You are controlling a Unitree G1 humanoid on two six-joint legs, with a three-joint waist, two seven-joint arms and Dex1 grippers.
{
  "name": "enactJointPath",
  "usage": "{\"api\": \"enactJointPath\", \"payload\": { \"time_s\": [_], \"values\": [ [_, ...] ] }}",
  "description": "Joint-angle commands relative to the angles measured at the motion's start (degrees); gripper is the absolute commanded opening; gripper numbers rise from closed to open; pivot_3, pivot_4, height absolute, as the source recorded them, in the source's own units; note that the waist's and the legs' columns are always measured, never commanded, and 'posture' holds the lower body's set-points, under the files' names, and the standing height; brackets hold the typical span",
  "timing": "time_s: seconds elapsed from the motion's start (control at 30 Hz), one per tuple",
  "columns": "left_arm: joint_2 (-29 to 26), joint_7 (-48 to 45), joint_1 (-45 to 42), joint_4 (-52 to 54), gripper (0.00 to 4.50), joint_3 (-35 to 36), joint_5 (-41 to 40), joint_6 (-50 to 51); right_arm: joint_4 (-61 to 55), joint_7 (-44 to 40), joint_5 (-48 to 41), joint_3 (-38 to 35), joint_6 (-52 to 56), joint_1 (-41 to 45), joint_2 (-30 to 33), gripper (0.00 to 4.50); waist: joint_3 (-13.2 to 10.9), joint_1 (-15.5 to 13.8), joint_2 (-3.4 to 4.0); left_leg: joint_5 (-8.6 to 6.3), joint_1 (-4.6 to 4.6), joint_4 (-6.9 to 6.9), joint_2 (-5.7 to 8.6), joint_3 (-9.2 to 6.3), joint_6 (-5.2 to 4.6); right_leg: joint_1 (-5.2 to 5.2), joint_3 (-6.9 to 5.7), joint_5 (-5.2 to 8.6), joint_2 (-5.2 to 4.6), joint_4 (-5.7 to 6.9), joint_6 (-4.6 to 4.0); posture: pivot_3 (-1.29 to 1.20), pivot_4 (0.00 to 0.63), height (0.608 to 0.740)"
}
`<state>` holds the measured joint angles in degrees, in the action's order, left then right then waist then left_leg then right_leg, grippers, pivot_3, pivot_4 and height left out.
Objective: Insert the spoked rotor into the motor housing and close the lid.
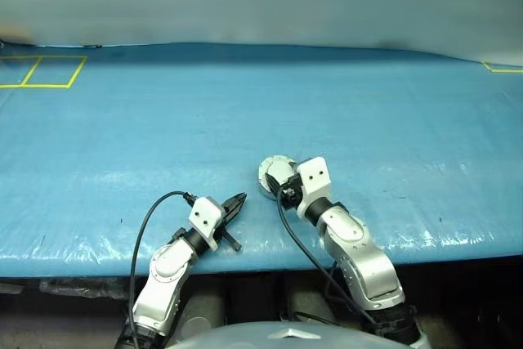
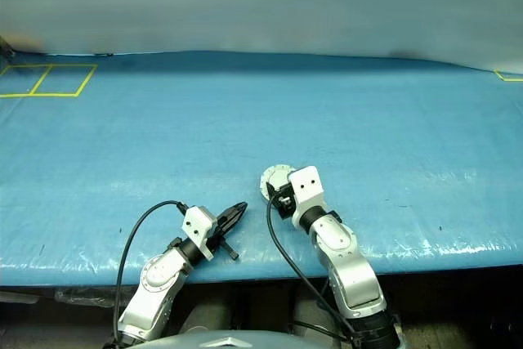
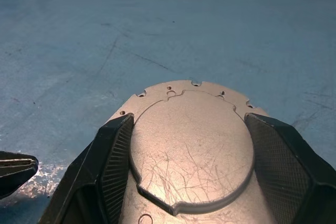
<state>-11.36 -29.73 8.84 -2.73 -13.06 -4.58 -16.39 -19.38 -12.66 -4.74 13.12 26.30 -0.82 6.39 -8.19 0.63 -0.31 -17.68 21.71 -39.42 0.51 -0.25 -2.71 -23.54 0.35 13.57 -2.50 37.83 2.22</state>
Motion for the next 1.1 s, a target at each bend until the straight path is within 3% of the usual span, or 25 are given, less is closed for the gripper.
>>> {"api": "enactJointPath", "payload": {
  "time_s": [0.03,0.47,0.87,1.1],
  "values": [
    [0.2,0.3,0.0,1.5,0.0,-0.3,0.2,-0.5,-1.5,0.5,0.4,-0.1,-1.9,0.6,-0.5,3.03,0.0,0.0,0.0,0.0,0.0,0.0,0.0,0.0,0.0,0.0,0.0,0.0,0.0,0.0,0.0,0.0,0.15,0.74],
    [0.1,0.3,-0.1,1.4,0.0,-0.3,0.2,-0.6,1.6,3.5,4.8,2.5,2.7,2.2,-1.4,3.03,0.0,0.0,0.0,0.01,-0.02,0.0,0.0,0.0,0.02,0.02,0.0,0.0,-0.01,0.01,0.0,0.0,0.15,0.74],
    [0.3,0.2,0.0,1.2,0.0,-0.5,0.1,-0.3,-1.1,-0.1,1.5,0.4,10.1,3.4,0.3,3.03,0.0,0.0,-0.01,0.01,-0.05,0.0,0.0,0.0,0.02,0.04,-0.01,0.0,0.0,0.0,0.0,0.0,0.15,0.74],
    [0.2,0.0,0.0,0.8,0.0,-0.7,0.0,-0.4,-0.5,-1.4,2.3,1.1,9.3,2.9,2.5,3.03,0.0,0.0,-0.01,0.01,-0.05,0.01,0.01,-0.01,0.01,0.05,-0.01,0.0,-0.02,0.0,-0.01,0.0,0.15,0.74]
  ]
}}
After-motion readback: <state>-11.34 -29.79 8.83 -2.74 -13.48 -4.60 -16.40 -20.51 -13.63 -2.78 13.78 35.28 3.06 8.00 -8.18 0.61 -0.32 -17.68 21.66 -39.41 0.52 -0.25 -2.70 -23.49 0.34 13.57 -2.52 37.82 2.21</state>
